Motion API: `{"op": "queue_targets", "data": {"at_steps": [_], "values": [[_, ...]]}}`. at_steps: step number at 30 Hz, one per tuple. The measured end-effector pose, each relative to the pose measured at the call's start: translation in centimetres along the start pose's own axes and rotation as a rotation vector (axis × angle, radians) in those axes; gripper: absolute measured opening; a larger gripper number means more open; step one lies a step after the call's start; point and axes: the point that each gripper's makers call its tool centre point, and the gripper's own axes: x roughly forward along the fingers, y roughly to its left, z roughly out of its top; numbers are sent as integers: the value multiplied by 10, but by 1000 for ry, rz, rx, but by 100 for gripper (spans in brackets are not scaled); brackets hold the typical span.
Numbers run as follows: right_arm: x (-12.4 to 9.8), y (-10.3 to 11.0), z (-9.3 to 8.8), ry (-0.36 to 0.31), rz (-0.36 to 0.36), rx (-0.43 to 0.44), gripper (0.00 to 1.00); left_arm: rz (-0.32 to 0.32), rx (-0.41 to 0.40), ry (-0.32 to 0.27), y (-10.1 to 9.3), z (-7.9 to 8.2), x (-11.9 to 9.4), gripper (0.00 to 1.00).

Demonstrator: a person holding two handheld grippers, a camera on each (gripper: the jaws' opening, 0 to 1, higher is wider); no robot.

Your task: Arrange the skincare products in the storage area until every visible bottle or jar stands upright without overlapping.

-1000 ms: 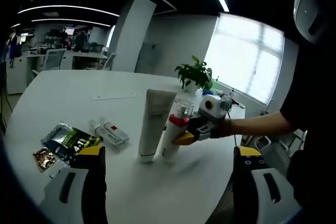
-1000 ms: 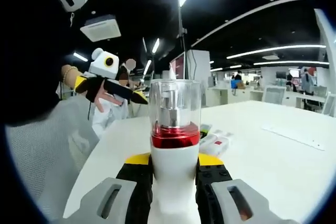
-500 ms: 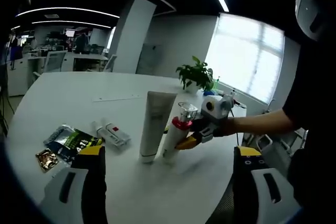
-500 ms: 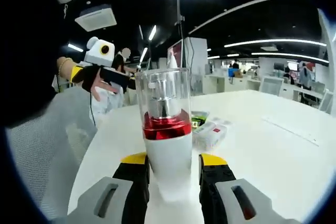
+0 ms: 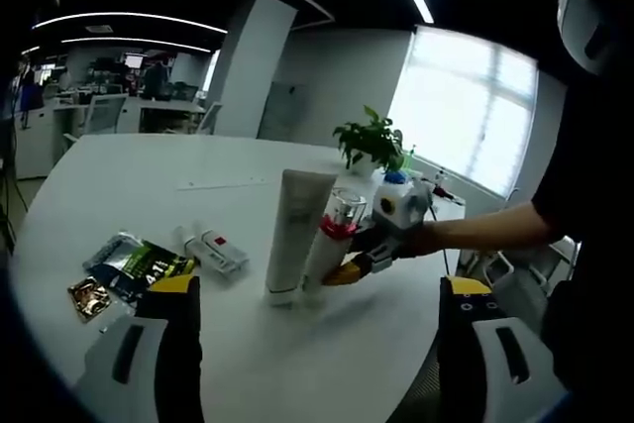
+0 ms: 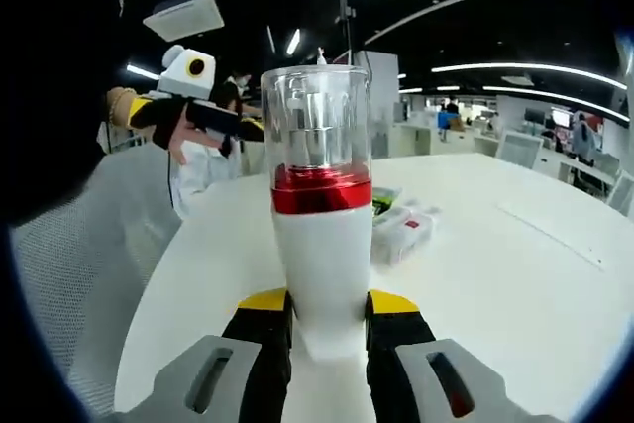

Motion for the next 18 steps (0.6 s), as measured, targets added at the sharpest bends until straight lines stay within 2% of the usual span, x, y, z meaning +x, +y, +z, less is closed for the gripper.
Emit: {"op": "queue_targets", "data": {"at_steps": [14, 16, 18], "values": [[1, -8, 1, -2, 14, 14, 19, 6, -6, 2, 3, 0, -1, 92], [1, -9, 1, -6, 0, 51, 20, 6, -1, 2, 2, 1, -1, 92], [-1, -9, 0, -12, -27, 127, 21, 5, -1, 3, 1, 1, -2, 92]]}}
